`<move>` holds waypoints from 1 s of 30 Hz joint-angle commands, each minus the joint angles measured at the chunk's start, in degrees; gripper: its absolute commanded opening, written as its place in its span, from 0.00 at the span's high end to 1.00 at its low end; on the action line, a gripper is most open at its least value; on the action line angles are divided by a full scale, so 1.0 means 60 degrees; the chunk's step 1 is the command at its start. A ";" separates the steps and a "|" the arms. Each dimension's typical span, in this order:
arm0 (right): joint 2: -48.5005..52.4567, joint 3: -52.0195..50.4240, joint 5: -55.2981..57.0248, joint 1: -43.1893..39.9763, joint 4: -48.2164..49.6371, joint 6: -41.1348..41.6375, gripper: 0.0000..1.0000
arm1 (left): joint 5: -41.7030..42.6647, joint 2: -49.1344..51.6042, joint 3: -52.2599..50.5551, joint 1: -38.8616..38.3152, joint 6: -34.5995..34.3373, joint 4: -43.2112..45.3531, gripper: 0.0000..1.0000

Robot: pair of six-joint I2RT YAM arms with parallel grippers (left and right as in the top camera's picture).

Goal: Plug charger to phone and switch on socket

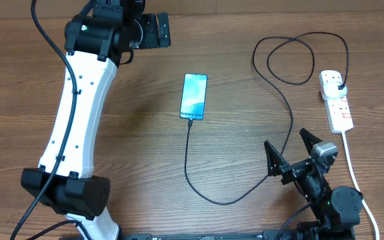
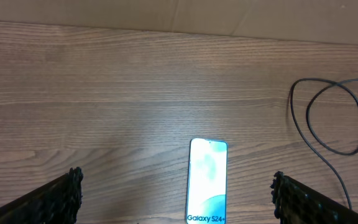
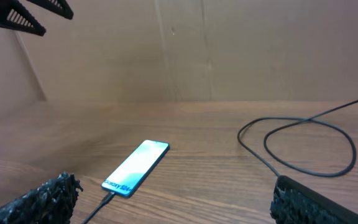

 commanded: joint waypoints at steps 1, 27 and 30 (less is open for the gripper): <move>-0.0324 -0.0528 0.0193 0.0047 0.0616 -0.0044 0.00 | -0.0080 0.0040 -0.0015 -0.0025 0.0047 0.0029 0.00; -0.0776 -0.1366 0.1679 0.0040 0.0838 -0.0273 0.00 | -0.0080 0.0040 -0.0015 -0.0025 0.0047 0.0029 0.00; -0.0776 -0.1366 0.1687 0.0040 0.0823 -0.0780 0.00 | -0.0080 0.0040 -0.0015 -0.0025 0.0047 0.0029 0.00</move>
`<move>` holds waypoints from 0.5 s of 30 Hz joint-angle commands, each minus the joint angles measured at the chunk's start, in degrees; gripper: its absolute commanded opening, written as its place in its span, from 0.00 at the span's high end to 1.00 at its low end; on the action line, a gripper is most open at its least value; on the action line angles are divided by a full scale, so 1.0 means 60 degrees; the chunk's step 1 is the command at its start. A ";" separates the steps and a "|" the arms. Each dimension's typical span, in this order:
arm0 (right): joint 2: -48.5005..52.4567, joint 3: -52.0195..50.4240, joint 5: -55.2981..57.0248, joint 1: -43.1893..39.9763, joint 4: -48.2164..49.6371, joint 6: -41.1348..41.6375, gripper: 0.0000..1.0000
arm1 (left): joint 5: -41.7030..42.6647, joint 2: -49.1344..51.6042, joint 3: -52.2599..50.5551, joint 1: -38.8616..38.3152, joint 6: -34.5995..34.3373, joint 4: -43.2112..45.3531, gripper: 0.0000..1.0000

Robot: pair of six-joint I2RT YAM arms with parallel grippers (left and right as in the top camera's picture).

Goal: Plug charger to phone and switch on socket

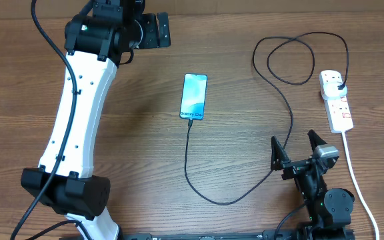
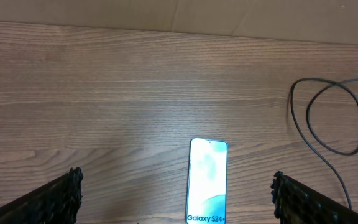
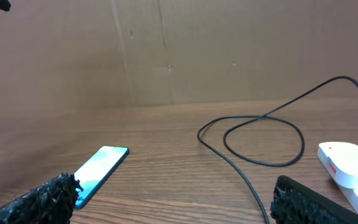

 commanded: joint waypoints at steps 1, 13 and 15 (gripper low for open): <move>-0.0109 -0.0102 0.0142 0.0036 -0.0004 -0.0594 0.00 | -0.0080 0.0040 -0.0015 -0.0025 0.0047 0.0029 0.00; -0.0109 -0.0102 0.0164 0.0044 -0.0007 -0.0539 0.00 | -0.0080 0.0040 -0.0015 -0.0025 0.0047 0.0029 0.00; -0.0109 -0.0102 0.0160 0.0044 -0.0007 -0.0514 0.00 | -0.0080 0.0040 -0.0015 -0.0025 0.0047 0.0029 0.00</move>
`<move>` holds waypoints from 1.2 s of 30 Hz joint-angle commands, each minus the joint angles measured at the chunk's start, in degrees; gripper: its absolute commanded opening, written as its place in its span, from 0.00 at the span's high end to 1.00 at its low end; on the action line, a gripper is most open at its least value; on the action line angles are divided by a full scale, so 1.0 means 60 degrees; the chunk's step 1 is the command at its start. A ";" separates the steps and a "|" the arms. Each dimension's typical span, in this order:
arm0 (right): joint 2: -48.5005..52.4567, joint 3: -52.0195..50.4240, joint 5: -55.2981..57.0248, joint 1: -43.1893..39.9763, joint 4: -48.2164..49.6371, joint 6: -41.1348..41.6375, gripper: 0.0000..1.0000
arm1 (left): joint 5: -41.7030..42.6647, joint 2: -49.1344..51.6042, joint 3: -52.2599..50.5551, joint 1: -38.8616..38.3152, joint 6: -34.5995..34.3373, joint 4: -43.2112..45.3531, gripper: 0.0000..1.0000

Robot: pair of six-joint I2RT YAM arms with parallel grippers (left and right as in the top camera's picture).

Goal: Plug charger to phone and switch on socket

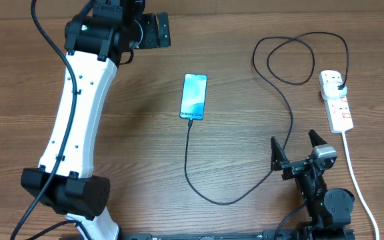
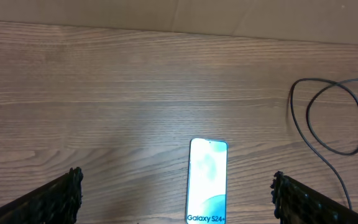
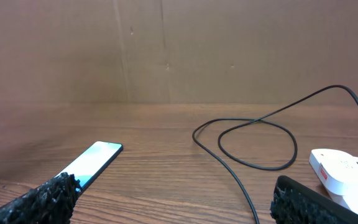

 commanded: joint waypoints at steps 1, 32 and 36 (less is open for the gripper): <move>-0.0109 -0.0102 0.0149 0.0047 0.0026 -0.0029 0.00 | -0.0080 0.0040 -0.0015 -0.0025 0.0047 0.0029 0.00; -0.0106 -0.0102 0.0153 0.0040 0.0055 -0.0033 0.00 | -0.0131 0.0040 -0.0015 -0.0025 0.0138 -0.0055 0.00; -0.0106 -0.0102 0.0153 0.0040 0.0055 -0.0033 0.00 | -0.0186 -0.0087 -0.0015 -0.0025 0.0240 -0.0747 0.00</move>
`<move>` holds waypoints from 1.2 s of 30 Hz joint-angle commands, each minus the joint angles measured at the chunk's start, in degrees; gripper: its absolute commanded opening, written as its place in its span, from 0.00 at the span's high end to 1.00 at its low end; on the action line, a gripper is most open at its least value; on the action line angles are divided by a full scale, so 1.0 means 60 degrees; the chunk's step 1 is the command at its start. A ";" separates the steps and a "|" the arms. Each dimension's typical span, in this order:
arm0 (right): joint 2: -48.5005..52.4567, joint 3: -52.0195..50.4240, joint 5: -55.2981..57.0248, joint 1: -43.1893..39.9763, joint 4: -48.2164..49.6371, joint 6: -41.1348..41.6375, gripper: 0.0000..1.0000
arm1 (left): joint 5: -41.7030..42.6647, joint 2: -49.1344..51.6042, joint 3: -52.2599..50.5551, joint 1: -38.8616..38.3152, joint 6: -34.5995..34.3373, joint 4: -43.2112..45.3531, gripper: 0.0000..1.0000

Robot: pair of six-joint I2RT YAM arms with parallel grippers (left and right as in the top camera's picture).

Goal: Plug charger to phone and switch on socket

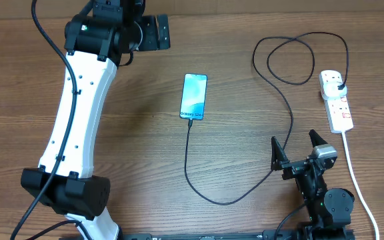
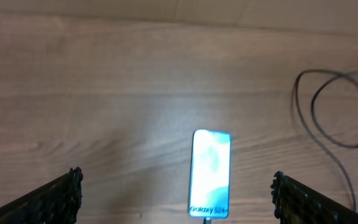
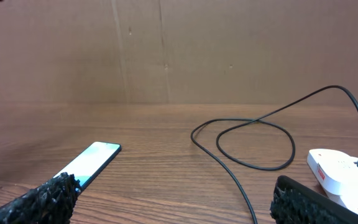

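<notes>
The phone (image 1: 194, 97) lies flat mid-table with its screen lit, also seen as the phone (image 2: 211, 174) and the phone (image 3: 89, 162). The black charger cable (image 1: 199, 190) meets its near end and loops back right to a plug (image 1: 339, 85) in the white socket strip (image 1: 339, 110). My left gripper (image 1: 157, 31) hangs open over the table's far side, beyond the phone, holding nothing. My right gripper (image 1: 292, 143) stands open at the near right, between the cable and the strip, empty. The switch's position is too small to tell.
The strip's white lead (image 1: 357, 183) runs to the near right edge. A cable loop (image 3: 253, 143) lies ahead of the right gripper, with the socket strip (image 3: 344, 168) at its right. A brown cardboard wall (image 3: 166, 50) backs the table. The left arm's white link (image 1: 79, 113) spans the left side.
The left wrist view has shifted and blurred: the phone sits slightly higher in it and shows its near end, so the left gripper has moved a little. The right gripper is nearly where it was.
First the right gripper stood open at the near right, turned toward the phone. Then it faced more to the right, bringing the socket strip into its view, and has stayed there. The phone lay cabled with a lit screen throughout. The left gripper stayed open at the far side.
</notes>
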 commanded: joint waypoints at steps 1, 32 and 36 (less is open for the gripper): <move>-0.0106 -0.0102 0.0087 0.0036 0.0051 -0.0011 0.00 | -0.0291 -0.0164 -0.0015 -0.0025 0.0189 -0.0452 0.00; -0.0106 -0.0102 0.0087 0.0036 0.0047 -0.0011 0.00 | 0.0091 -1.2968 -1.5216 0.0834 0.1738 0.5559 0.00; -0.0106 -0.0102 0.0087 0.0036 0.0051 -0.0011 0.00 | 0.0273 -1.4156 -1.6178 0.0834 0.1727 0.5971 0.00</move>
